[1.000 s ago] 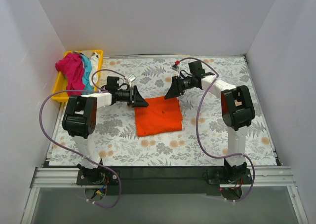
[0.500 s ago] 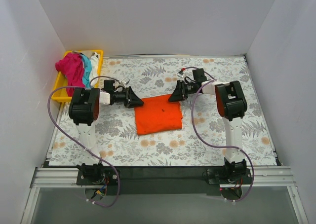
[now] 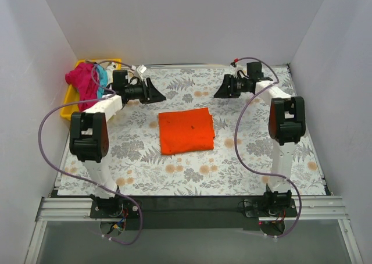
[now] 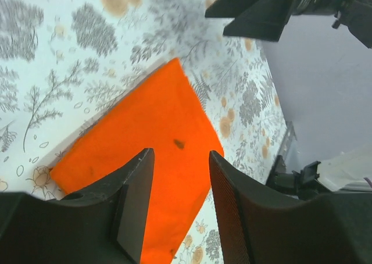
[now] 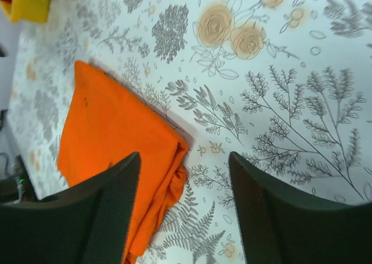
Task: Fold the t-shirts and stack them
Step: Neatly place the folded tshirt to the corner
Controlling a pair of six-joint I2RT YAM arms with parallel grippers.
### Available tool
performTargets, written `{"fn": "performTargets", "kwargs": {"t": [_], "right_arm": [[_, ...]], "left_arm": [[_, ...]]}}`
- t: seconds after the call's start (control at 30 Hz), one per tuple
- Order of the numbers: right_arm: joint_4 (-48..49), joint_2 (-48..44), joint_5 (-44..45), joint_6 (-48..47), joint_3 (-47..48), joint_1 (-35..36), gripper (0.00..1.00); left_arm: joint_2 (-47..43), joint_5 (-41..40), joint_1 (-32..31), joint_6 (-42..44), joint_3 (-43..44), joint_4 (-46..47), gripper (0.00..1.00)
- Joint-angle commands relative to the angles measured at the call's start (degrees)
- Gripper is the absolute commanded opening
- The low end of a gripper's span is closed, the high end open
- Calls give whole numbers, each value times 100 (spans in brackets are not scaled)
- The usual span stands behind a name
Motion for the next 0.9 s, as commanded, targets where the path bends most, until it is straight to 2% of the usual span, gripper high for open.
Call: {"fn": "performTargets", "kwargs": {"t": [0.0, 0.03, 0.07, 0.1, 0.17, 0.27, 0.33, 0.37, 0.47, 0.73, 0.87], "right_arm": [[-776, -1428, 1631, -771, -210, 651, 67], [-864, -1659, 2009, -859, -342, 844, 72], [-917, -1879, 2753, -1077, -526, 1255, 86], [-927, -2255, 3082, -1141, -833, 1486, 98], [-953, -2521, 3888, -924, -1125, 2108, 98], [-1321, -2611, 4463, -265, -1389, 2812, 98], [-1314, -2619, 4692, -175, -1712, 3174, 98], [-1235, -2697, 5094, -157, -1845, 3515, 98], [-1050, -2725, 5080, 106, -2171, 3938, 98], [-1023, -2057, 5344, 397, -2198, 4028, 98], [-1023, -1881, 4898, 144, -2338, 3669, 98]], "left_arm": [[-1459, -589, 23, 439, 11, -506, 41], [-1637, -896, 23, 526, -59, -672, 42], [-1865, -1090, 40, 562, -191, -761, 54], [-2050, -1240, 40, 579, -253, -822, 66], [-2560, -1531, 102, 606, -402, -1024, 68], [-3053, -1953, 207, 589, -526, -1271, 69], [-3342, -2085, 313, 588, -675, -1377, 69], [-3431, -2094, 339, 580, -745, -1385, 69], [-3633, -2077, 392, 623, -1017, -1456, 69], [-3845, -2050, 418, 747, -1317, -1579, 69], [-3871, -2076, 427, 861, -1405, -1605, 68]]}}
